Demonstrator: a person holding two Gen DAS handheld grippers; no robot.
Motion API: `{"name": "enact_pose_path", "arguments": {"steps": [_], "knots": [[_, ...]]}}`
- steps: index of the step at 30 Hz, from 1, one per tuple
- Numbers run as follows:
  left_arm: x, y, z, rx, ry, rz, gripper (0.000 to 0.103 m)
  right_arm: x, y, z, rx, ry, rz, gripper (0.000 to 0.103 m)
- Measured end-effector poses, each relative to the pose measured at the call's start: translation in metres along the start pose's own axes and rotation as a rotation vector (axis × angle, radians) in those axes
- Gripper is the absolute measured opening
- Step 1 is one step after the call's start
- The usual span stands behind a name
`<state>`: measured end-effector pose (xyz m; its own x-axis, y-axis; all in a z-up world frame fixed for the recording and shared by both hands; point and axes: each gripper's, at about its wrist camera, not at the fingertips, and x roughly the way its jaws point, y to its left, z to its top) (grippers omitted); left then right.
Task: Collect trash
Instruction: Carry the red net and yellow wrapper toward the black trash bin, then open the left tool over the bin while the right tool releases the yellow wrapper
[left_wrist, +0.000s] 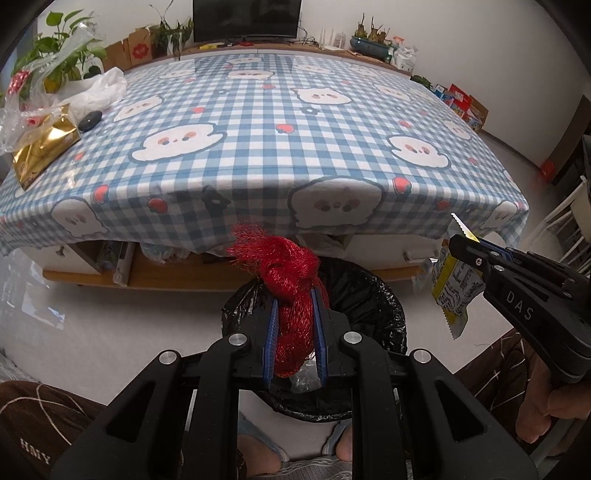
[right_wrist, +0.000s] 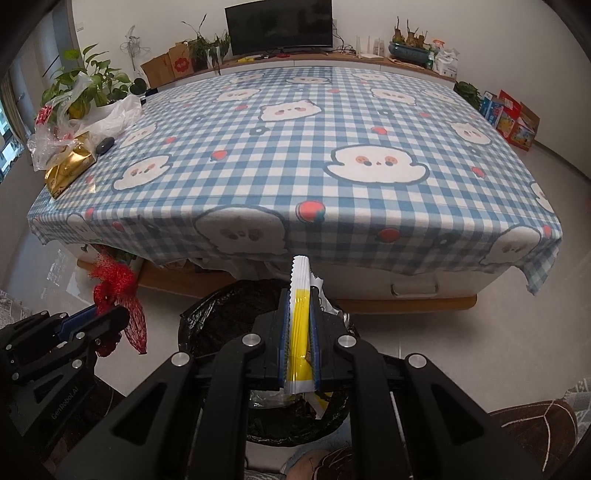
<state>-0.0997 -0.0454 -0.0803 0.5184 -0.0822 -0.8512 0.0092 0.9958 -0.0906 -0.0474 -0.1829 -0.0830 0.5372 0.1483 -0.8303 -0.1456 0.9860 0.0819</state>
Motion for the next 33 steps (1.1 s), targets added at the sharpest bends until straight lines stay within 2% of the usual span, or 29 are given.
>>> {"name": "enact_pose_path", "arguments": {"steps": [8,22,29,33], "knots": [[0.040,-0.013,-0.011,0.023,0.058,-0.010,0.016,0.022,-0.014,-0.004,0.010,0.025,0.009,0.008],[0.127,-0.029,-0.014,0.025,0.164,-0.005,0.016,0.085,-0.044,-0.013,0.048,0.132,-0.002,0.008],[0.140,-0.050,-0.017,0.069,0.154,-0.040,0.017,0.086,-0.048,-0.010,0.064,0.127,-0.013,0.008],[0.141,-0.055,-0.018,0.079,0.135,-0.048,0.025,0.088,-0.050,-0.009,0.070,0.129,-0.017,0.008]]}}
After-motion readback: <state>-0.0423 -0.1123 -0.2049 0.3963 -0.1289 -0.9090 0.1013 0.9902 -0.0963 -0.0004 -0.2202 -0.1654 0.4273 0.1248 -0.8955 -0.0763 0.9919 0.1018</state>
